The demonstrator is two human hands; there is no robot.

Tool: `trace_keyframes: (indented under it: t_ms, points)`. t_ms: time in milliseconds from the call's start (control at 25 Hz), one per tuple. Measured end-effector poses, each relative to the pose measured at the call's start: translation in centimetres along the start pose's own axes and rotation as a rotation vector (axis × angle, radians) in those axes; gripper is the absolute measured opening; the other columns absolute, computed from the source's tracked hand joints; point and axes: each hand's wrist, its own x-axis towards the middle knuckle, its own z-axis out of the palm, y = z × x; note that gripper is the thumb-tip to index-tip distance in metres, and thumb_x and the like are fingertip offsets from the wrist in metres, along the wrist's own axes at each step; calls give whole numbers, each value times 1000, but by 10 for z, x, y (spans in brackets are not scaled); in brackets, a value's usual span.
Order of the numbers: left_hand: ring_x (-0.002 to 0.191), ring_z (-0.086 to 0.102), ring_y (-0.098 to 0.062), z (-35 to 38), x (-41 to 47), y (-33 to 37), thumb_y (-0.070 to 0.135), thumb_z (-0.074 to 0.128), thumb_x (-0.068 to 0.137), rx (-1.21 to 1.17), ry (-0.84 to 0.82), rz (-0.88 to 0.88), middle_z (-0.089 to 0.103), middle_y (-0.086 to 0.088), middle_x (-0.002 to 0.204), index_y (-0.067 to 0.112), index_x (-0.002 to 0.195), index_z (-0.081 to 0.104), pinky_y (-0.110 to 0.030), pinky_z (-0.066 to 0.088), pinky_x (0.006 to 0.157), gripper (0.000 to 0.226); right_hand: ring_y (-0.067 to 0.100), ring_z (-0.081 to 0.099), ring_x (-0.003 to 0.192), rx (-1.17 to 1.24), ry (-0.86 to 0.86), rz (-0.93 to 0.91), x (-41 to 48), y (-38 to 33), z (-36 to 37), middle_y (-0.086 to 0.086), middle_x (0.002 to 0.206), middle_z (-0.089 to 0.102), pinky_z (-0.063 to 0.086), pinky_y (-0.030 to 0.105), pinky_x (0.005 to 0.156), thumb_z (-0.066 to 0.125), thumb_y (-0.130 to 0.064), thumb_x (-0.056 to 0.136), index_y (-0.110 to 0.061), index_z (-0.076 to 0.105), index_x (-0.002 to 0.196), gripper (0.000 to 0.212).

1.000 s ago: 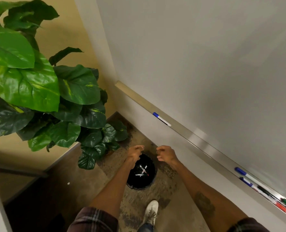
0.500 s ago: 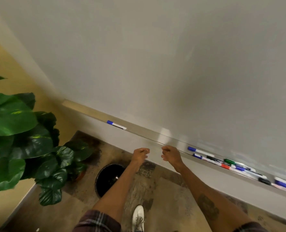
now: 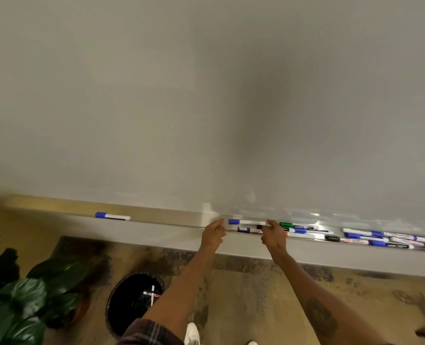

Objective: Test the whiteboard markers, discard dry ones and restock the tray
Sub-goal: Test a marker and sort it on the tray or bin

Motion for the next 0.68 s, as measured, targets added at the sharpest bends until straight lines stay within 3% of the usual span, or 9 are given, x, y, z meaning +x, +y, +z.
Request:
trace_keyframes:
  t_ms: [120,280,440,680]
  points:
    - [106,61,-23,16,14,0,17,53,100,35,-21,-18,61,-7,118,16,141,50,-29,48,80,40,23,53,72,9,-94,37,2,-5,-11,13,88,57,49,29,62,48,-9,101,-15,45,105,8]
    - [107,62,-25,28,24,-2,16,52,101,81,-25,-32,61,-12,122,16,141,48,-30,49,81,41,19,54,66,-43,-155,79,17,1,-9,13,89,58,51,27,59,50,-12,100,-3,51,112,14]
    - [113,62,-30,28,35,-2,10,56,97,63,-14,-51,60,-13,126,14,144,47,-37,49,93,48,20,58,67,-30,-217,115,25,0,-7,17,95,62,55,29,62,50,-14,101,-1,53,113,17]
    - [97,66,-28,30,40,3,13,56,97,75,-25,-80,64,-13,107,11,119,61,-32,52,83,22,23,65,75,94,-273,145,26,3,-6,17,101,68,57,29,65,53,-15,100,-7,58,112,16]
